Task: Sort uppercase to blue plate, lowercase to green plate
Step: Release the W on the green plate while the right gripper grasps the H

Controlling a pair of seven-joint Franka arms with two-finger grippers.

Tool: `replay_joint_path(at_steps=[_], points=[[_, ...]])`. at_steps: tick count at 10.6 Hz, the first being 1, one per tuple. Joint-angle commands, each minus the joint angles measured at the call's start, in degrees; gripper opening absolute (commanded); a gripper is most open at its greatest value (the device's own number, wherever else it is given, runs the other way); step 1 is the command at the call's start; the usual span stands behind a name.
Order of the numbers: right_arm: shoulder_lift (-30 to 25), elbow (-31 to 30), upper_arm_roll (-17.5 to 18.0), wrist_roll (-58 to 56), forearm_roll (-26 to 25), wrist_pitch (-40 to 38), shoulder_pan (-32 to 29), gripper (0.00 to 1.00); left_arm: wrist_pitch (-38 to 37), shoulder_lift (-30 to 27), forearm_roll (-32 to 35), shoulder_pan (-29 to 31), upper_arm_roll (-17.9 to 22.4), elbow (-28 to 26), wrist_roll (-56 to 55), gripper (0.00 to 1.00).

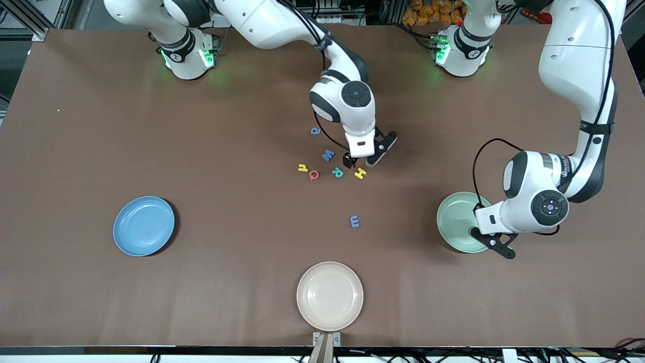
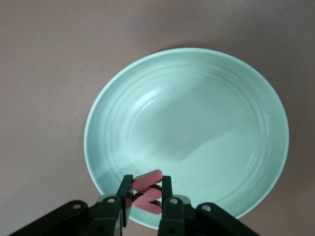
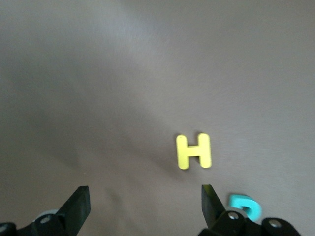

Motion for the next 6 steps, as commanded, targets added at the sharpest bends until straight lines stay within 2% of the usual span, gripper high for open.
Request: replay_joint_path(at_steps=[1, 3, 4, 6], points=[[1.93, 3.29, -1.18, -0.58, 0.20, -0.73, -0.42, 1.00, -0.38, 0.23, -4.20, -0.58, 0.17, -0.04, -1.07, 0.35], [2.81, 4.42, -1.19, -0.76, 0.12, -0.55, -1.30, 1.00, 0.32, 0.32, -7.63, -0.49, 0.26, 0.31, -1.07, 0.88], [3.07, 4.69, -1.36, -0.84, 0.03, -0.38, -1.30, 1.00, 0.32, 0.06, -7.74, -0.49, 0.35, 0.49, -0.99, 1.00], [4.04, 4.78, -1.98, -0.93, 0.03, 0.93, -1.13, 1.00, 0.32, -0.30, -7.82, -0.49, 0.35, 1.28, -0.98, 1.00]])
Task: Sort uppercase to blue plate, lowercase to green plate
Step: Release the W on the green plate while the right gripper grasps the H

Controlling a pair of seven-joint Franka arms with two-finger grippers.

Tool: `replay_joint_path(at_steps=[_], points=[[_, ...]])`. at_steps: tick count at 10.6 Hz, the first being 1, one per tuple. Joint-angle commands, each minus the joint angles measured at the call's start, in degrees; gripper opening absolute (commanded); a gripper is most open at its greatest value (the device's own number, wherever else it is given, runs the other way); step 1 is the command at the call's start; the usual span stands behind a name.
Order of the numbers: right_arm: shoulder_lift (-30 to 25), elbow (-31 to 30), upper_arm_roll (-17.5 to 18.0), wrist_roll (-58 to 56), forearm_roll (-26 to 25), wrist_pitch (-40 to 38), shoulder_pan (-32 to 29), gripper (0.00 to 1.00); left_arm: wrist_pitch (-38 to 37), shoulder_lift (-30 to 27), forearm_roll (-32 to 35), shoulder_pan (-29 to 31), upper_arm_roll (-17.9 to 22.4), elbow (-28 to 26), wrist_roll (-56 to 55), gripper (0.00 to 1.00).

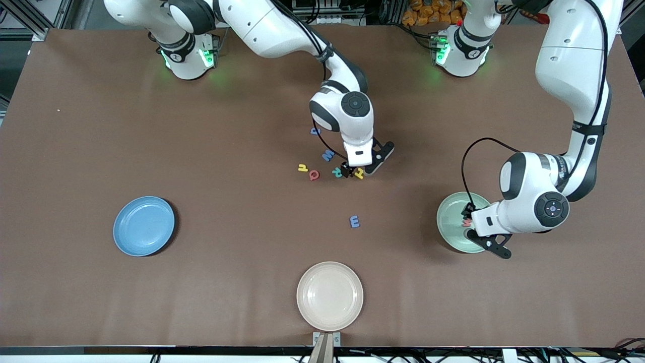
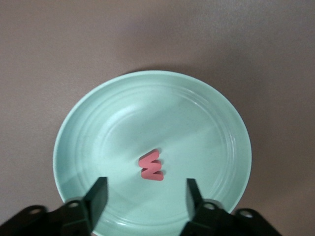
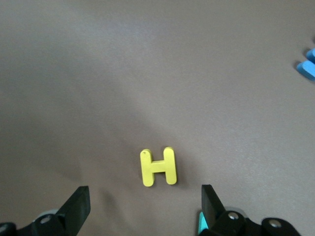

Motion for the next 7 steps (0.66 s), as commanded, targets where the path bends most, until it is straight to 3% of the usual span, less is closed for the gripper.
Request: replay_joint_path(at_steps=[1, 7], points=[[3.19, 2.68, -0.16, -0.53, 0.03, 2.41, 0.20, 1.00, -0.02, -0.72, -1.16, -0.20, 0.31, 1.55, -0.50, 1.00], [3.99, 2.59, -0.95, -0.79, -0.06, 4.53, 0.38, 1.00, -0.02, -0.63, -0.99, -0.02, 0.31, 6.13, -0.32, 1.00]])
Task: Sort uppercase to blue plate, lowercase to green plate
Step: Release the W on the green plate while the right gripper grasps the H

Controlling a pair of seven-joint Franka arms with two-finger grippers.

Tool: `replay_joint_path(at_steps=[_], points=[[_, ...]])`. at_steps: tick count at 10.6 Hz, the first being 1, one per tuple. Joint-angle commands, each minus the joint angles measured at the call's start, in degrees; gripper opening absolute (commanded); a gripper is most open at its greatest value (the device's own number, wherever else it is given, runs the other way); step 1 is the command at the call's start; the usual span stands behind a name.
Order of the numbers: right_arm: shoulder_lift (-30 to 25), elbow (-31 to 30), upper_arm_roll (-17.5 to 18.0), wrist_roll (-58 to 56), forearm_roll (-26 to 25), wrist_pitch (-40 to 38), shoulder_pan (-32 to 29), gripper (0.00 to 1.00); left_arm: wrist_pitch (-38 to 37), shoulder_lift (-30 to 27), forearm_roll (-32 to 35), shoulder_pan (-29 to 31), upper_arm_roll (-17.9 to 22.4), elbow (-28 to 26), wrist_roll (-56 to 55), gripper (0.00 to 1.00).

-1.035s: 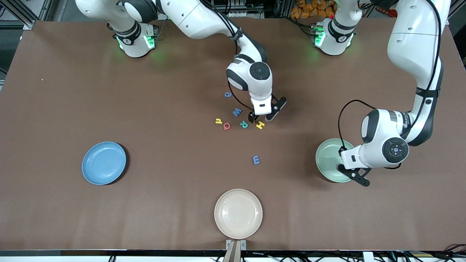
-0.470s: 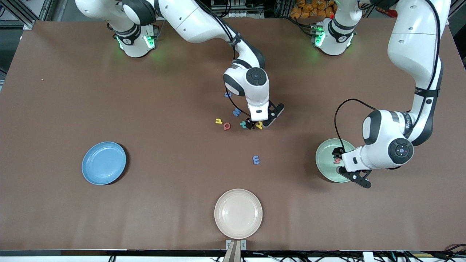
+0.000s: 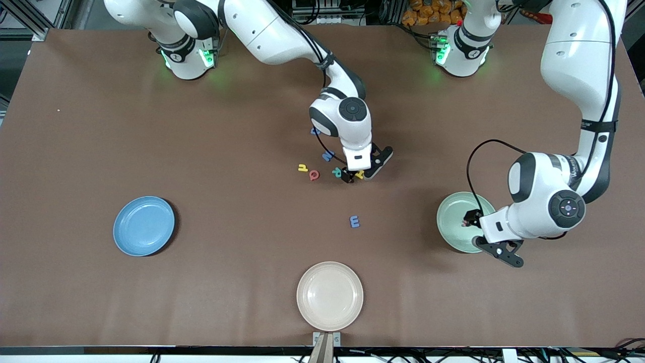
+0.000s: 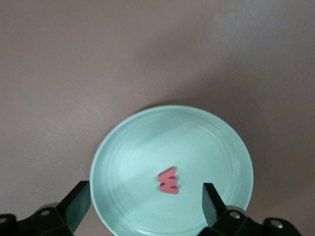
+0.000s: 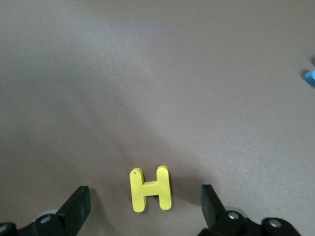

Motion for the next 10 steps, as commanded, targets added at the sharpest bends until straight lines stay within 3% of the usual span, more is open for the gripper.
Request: replay_joint_path(at_steps=[1, 4, 5, 6, 7, 10], points=[[1.35, 2.06, -0.41, -0.58, -0.06, -0.11, 0.09, 1.00, -0.24, -0.69, -0.89, 0.11, 0.34, 0.97, -0.09, 1.00], [2.05, 2.06, -0.41, -0.49, -0.06, 0.68, 0.53, 1.00, -0.24, -1.66, -0.63, 0.46, 0.42, 0.88, 0.01, 1.00], [2.14, 2.06, -0.41, -0.58, -0.06, 0.77, 0.53, 0.96, -0.33, -2.01, -0.63, 0.55, 0.42, 0.88, -0.08, 1.00], [2.14, 2.06, -0.41, -0.67, -0.06, 0.86, 0.53, 0.39, -0.41, -2.10, -0.63, 0.64, 0.42, 0.88, -0.08, 1.00], [2.14, 2.06, -0.41, -0.75, -0.06, 1.21, 0.45, 0.00, -0.42, -2.10, -0.63, 0.64, 0.42, 0.88, -0.08, 1.00], [1.97, 2.06, -1.64, -5.56, -0.15, 1.21, 0.44, 0.00, -0.42, -2.10, -0.45, 0.64, 0.42, 0.88, -0.08, 1.00]])
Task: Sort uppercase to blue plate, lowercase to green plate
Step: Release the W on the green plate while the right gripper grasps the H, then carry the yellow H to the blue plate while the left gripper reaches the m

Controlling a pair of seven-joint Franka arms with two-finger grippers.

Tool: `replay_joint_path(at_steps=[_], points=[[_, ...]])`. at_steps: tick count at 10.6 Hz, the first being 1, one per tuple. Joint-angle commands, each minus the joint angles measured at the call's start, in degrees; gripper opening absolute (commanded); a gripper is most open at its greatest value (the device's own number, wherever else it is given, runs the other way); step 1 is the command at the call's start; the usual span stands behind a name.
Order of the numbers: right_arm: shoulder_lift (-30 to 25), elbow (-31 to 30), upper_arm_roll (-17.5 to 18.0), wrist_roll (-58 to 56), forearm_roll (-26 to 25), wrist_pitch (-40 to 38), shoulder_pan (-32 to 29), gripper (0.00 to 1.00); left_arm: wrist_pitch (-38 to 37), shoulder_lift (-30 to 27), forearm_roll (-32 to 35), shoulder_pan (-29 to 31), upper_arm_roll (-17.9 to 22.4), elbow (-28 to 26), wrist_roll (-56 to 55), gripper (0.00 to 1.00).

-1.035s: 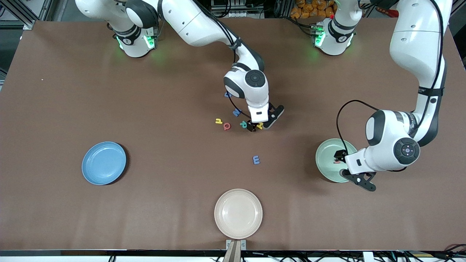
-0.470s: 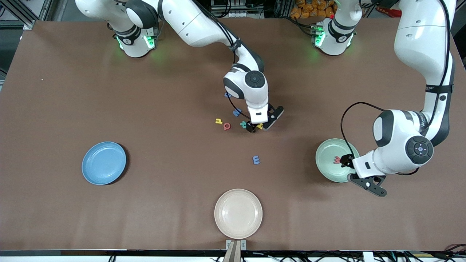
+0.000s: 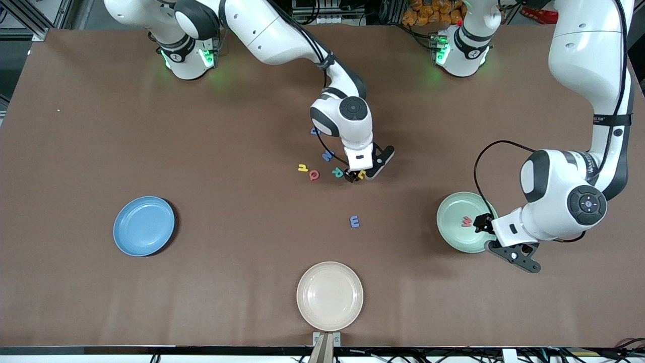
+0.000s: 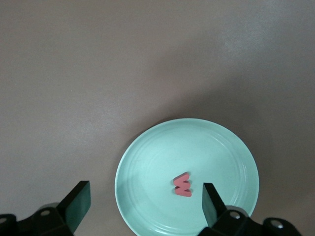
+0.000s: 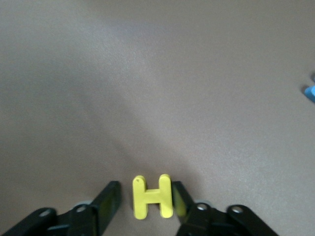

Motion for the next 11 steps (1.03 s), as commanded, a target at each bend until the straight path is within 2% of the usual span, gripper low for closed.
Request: replay_joint_path(at_steps=[1, 4, 7, 11], points=[[1.35, 1.12, -1.30, -3.39, 0.02, 0.41, 0.19, 0.00, -0.41, -1.02, -0.45, -0.09, 0.15, -0.52, -0.17, 1.00], [-0.31, 0.94, -1.30, -3.04, 0.28, -1.78, 0.28, 0.00, -0.58, -1.46, -1.06, -0.88, -0.11, -0.52, -3.23, 1.00], [-5.57, -0.28, -2.00, 5.10, 0.28, -11.26, 0.11, 0.00, -0.58, -1.37, -1.15, -1.15, -1.60, -0.52, -7.70, 1.00], [-15.14, -2.21, -4.11, 9.62, 0.46, -26.80, -4.97, 0.00, -0.76, -1.37, -0.98, -2.98, -5.99, -0.43, -25.51, 1.00]])
